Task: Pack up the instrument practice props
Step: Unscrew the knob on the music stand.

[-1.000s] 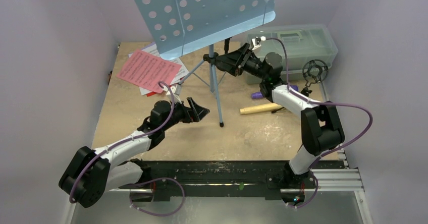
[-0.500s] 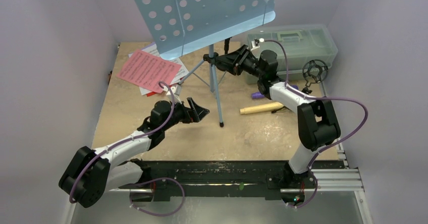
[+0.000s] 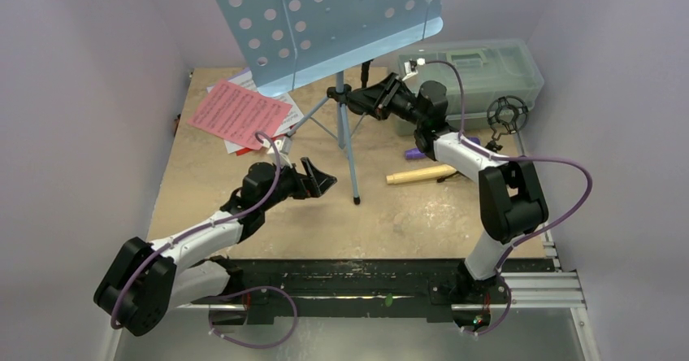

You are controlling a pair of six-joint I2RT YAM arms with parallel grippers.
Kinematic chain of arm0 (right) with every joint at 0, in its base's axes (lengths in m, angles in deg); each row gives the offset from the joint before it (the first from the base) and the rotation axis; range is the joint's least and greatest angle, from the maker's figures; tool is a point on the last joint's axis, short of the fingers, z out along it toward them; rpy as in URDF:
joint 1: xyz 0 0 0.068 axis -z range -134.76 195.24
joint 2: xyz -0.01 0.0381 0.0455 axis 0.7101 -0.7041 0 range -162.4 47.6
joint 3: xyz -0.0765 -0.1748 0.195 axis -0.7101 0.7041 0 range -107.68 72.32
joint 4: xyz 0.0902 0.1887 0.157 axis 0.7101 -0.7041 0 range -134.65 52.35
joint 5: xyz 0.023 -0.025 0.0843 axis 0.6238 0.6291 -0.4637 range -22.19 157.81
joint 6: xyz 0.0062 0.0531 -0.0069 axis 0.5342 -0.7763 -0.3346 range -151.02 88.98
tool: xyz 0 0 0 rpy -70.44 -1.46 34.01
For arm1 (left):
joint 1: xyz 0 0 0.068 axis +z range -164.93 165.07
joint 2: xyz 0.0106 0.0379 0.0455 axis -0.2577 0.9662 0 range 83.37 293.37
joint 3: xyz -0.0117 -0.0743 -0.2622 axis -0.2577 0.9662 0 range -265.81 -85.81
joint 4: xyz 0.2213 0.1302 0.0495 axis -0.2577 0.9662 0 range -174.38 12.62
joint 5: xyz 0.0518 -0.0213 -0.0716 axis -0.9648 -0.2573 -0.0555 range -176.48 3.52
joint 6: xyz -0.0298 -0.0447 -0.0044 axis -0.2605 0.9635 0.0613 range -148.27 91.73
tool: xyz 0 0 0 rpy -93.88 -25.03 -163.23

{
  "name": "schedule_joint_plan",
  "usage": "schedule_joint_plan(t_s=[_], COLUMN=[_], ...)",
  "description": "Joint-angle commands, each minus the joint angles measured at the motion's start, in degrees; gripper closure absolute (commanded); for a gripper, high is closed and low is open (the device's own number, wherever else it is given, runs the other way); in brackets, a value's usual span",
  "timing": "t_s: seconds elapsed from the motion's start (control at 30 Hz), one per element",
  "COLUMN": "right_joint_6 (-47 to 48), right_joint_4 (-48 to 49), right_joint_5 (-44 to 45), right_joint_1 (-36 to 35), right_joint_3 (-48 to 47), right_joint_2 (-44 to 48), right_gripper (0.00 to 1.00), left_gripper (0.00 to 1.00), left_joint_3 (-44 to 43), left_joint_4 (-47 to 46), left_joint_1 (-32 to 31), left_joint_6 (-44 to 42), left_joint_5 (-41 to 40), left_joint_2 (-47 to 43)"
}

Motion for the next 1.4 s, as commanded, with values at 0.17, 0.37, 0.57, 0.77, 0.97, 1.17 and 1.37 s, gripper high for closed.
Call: schedule_joint_plan(t_s=[0.17, 0.37, 0.57, 0.77, 0.97, 1.17, 1.37], right_joint_6=[29.33, 49.33, 66.29, 80.18, 83.05, 76.63, 68.55], right_joint_4=[8.70, 9.69, 4.14, -6.19, -8.97, -7.83, -7.10], right_joint_5=[-8.27, -17.15, -20.30, -18.18, -13.76, -8.26, -8.14], right_joint_1=[-0.06, -0.05, -0.07, 0.00, -0.14, -0.03, -0.07], right_joint_3=[-1.15, -1.48, -3.09, -6.07, -6.26, -4.15, 0.80], right_joint_2=[3.31, 3.06, 2.40, 2.43, 3.35, 5.78, 11.19], right_gripper=[1.00, 1.00, 1.00, 1.00, 1.00, 0.71, 0.48], left_gripper=[0.05, 0.05, 0.05, 0.05, 0.05, 0.05, 0.05], left_joint_3=[-1.92, -1.80, -1.78, -1.63, -1.64, -1.49, -1.38], left_joint_4=[-0.53, 0.52, 0.91, 0.85, 0.35, 1.03, 1.70], left_joint_1=[-0.15, -0.18, -0.16, -0.22, -0.13, -0.16, -0.15], left_joint_6=[-1.22, -1.43, -1.45, -1.40, -1.10, -1.17, -1.59], left_joint_5=[-0.43, -0.65, -0.70, -0.79, -0.79, -0.92, -1.14], left_joint_2=[-2.59, -4.20, -4.73, -4.77, -4.29, -5.37, -6.31])
